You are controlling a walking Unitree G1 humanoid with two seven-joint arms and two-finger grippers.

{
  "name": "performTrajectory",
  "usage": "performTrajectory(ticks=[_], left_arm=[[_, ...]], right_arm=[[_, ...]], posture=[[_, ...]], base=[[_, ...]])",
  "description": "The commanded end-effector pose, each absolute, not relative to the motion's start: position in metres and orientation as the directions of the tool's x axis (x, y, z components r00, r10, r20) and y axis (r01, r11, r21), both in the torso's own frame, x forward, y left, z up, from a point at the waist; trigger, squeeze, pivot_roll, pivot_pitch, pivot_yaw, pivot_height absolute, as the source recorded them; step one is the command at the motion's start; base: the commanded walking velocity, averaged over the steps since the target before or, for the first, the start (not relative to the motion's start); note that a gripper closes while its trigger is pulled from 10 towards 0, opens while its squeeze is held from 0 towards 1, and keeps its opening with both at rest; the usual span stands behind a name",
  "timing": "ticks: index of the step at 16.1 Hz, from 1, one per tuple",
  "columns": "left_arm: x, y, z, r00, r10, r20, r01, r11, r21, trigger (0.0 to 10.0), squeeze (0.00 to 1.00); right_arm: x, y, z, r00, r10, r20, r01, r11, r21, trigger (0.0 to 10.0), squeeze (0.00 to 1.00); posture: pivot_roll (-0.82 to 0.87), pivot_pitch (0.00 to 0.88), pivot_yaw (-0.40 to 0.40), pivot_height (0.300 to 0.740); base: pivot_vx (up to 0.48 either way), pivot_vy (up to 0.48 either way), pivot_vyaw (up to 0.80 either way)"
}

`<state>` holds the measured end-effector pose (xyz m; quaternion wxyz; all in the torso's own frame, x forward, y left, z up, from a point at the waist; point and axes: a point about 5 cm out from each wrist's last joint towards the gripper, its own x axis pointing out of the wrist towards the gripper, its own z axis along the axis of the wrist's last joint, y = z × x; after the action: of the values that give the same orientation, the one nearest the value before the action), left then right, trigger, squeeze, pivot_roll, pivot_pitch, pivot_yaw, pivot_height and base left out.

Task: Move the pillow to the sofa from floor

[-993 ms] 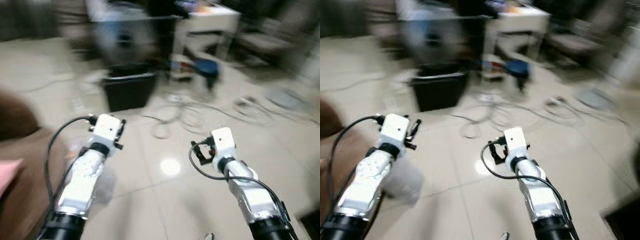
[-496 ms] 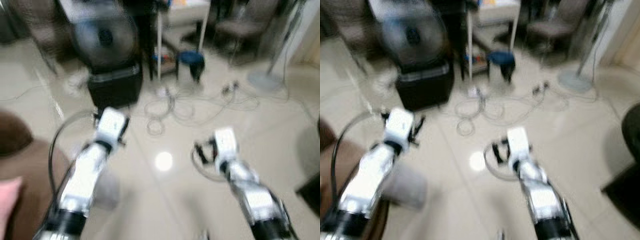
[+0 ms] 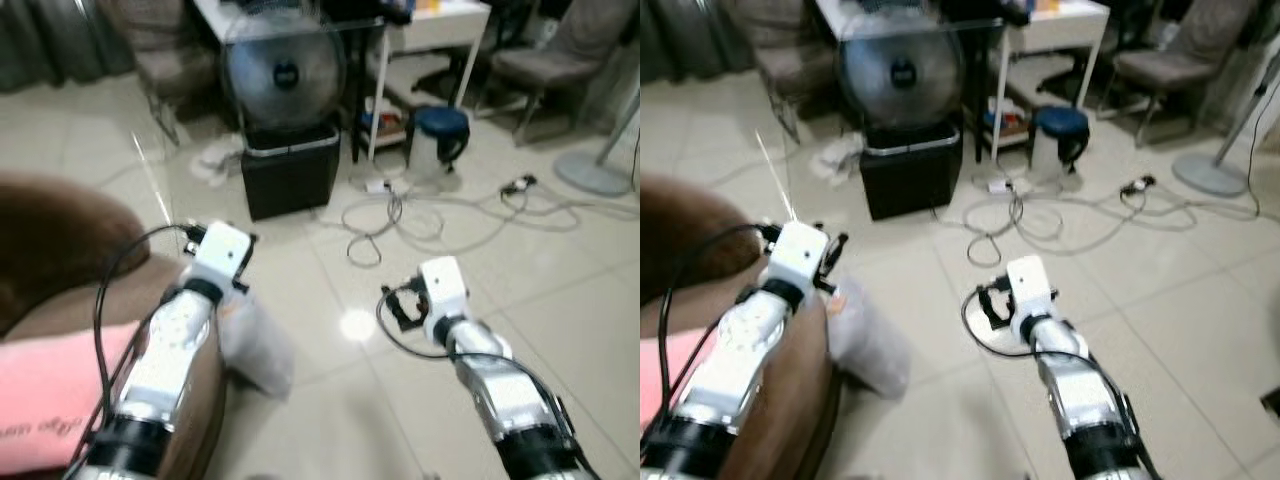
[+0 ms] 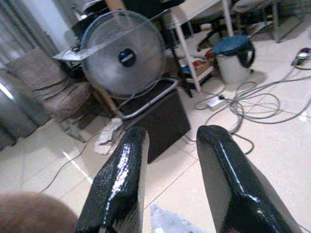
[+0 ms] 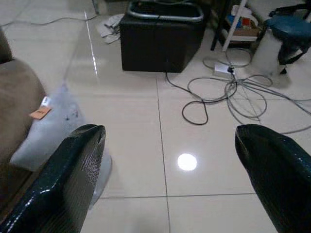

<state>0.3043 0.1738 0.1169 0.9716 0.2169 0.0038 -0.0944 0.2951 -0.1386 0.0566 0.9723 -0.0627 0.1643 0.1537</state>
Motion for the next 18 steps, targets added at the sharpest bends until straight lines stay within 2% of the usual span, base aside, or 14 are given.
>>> performTrajectory(ticks=[1,7,10,14,16,18], left_arm=[[0.304,0.172,0.121,0.985,-0.172,-0.005,0.161,0.908,0.387,10.0,0.0],[0.296,0.171,0.105,0.985,-0.17,-0.02,0.168,0.942,0.291,10.0,0.0],[0.29,0.179,0.096,0.984,-0.171,-0.054,0.179,0.945,0.275,10.0,0.0],[0.279,0.206,0.085,0.98,-0.153,-0.126,0.187,0.925,0.33,10.0,0.0],[0.264,0.205,0.075,0.976,-0.164,-0.146,0.199,0.943,0.267,10.0,0.0],[0.262,0.202,0.075,0.981,-0.148,-0.127,0.174,0.957,0.232,10.0,0.0]], right_arm=[[0.298,-0.142,0.061,0.906,0.276,-0.322,-0.32,0.943,-0.093,10.0,0.0],[0.298,-0.146,0.059,0.901,0.286,-0.325,-0.338,0.934,-0.115,10.0,0.0],[0.296,-0.149,0.054,0.896,0.28,-0.345,-0.334,0.937,-0.106,10.0,0.0],[0.294,-0.15,0.05,0.889,0.286,-0.356,-0.356,0.923,-0.146,10.0,0.0],[0.295,-0.147,0.052,0.893,0.293,-0.341,-0.359,0.922,-0.146,10.0,0.0],[0.295,-0.146,0.053,0.893,0.307,-0.331,-0.367,0.92,-0.139,10.0,0.0]], posture=[[0.1,0.0,0.009,0.74],[0.1,0.0,0.002,0.74],[0.1,0.0,-0.006,0.74],[0.11,0.0,-0.018,0.74],[0.12,0.0,-0.025,0.74],[0.13,0.0,-0.036,0.74]], base=[[0.0,0.0,0.0],[0.0,0.0,0.0],[0.261,0.0,-0.2],[0.266,0.0,-0.25],[0.278,0.0,0.0],[0.315,0.0,0.0]])
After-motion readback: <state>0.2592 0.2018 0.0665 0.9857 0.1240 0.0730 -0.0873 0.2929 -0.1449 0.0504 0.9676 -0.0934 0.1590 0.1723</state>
